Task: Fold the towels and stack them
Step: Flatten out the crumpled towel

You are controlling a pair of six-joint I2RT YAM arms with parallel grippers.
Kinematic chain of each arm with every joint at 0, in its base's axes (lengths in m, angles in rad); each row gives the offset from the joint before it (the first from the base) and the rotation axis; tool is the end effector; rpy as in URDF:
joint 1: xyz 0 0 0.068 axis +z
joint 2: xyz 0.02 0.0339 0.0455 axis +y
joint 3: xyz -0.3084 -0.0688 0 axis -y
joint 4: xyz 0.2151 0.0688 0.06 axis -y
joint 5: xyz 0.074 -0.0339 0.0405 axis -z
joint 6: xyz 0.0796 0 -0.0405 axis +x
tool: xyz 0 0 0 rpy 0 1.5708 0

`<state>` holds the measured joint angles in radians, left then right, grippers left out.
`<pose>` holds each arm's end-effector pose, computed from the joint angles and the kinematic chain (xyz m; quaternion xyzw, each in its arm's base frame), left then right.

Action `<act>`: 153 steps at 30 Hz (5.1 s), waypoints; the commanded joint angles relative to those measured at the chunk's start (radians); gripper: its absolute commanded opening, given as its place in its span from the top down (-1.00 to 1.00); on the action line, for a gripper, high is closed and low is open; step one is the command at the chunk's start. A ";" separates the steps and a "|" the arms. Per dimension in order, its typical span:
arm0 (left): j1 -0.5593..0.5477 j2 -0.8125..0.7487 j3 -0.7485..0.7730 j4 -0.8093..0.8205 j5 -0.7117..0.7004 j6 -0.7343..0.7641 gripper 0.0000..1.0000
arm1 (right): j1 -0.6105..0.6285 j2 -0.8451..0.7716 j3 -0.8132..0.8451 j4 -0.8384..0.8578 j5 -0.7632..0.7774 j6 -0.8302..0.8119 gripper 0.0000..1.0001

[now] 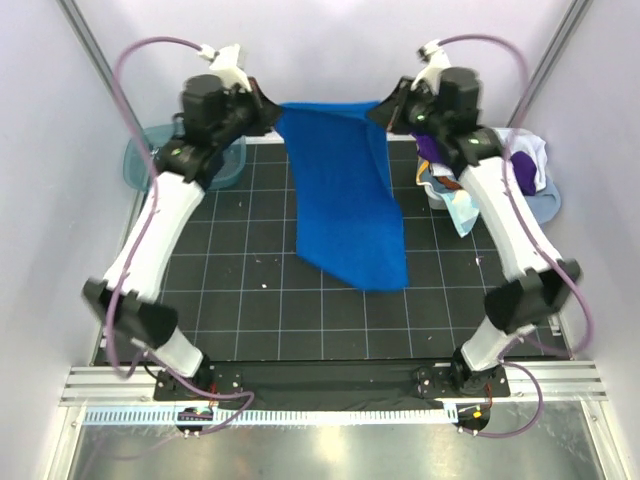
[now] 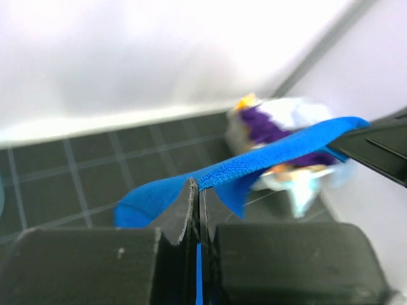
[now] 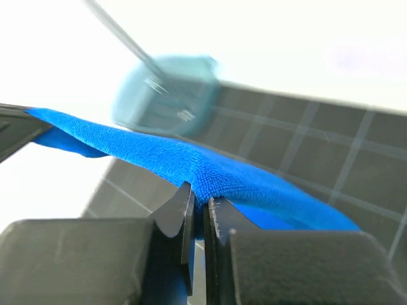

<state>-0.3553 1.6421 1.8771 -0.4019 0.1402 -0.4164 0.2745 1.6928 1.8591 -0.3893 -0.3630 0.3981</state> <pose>0.3598 -0.1454 0.5042 0.0219 0.7627 -0.2920 0.5766 0.3817 0.1368 0.4816 -0.0650 0.7741 0.3357 0.5329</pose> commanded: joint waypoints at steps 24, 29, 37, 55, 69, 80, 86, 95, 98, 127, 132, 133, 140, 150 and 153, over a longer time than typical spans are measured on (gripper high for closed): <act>-0.002 -0.630 0.048 0.034 0.262 -0.033 1.00 | 0.049 -0.667 -0.054 0.181 -0.274 0.211 0.98; -0.002 -0.480 0.028 0.040 0.205 -0.033 1.00 | 0.049 -0.567 -0.070 0.138 -0.232 0.150 0.98; 0.018 -0.182 -0.067 0.140 0.108 -0.015 1.00 | 0.002 -0.254 -0.141 0.214 -0.172 0.077 0.98; 0.085 0.725 0.441 0.106 -0.036 0.033 1.00 | -0.075 0.654 0.371 0.227 -0.051 0.068 0.95; 0.107 0.863 0.548 0.123 -0.044 0.008 -0.50 | -0.083 0.723 0.456 0.135 0.173 0.058 -0.64; 0.006 0.410 0.013 0.117 -0.169 -0.168 -0.45 | 0.025 0.264 0.011 -0.079 0.459 0.005 -0.51; -0.173 0.162 -0.410 0.069 -0.339 -0.312 -0.26 | 0.173 -0.080 -0.506 -0.077 0.643 0.031 -0.29; -0.410 -0.157 -0.866 -0.012 -0.452 -0.527 -0.18 | 0.389 -0.476 -0.935 -0.164 0.788 0.188 -0.06; -0.488 -0.214 -0.958 -0.032 -0.468 -0.582 -0.25 | 0.465 -0.507 -0.985 -0.191 0.826 0.235 0.01; -0.772 -0.067 -1.104 0.014 -0.514 -0.828 0.01 | 0.681 -0.496 -1.192 -0.155 0.885 0.413 0.20; -0.774 -0.053 -1.109 0.017 -0.516 -0.834 0.41 | 0.684 -0.501 -1.203 -0.146 0.886 0.406 0.21; -0.774 -0.053 -1.109 0.017 -0.518 -0.834 0.48 | 0.683 -0.501 -1.204 -0.146 0.886 0.403 0.21; -0.774 -0.085 -1.124 -0.009 -0.537 -0.829 0.89 | 0.683 -0.521 -1.196 -0.167 0.895 0.384 0.24; -0.772 -0.154 -1.135 -0.069 -0.577 -0.797 1.00 | 0.683 -0.590 -1.187 -0.244 0.927 0.392 0.24; -0.772 -0.177 -1.142 -0.087 -0.588 -0.795 1.00 | 0.683 -0.608 -1.177 -0.250 0.921 0.398 0.24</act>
<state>-1.1248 1.5024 0.7544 -0.4175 -0.3977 -1.2232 0.9527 1.1160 0.6598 -0.6250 0.5179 0.7841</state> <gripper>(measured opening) 0.011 0.380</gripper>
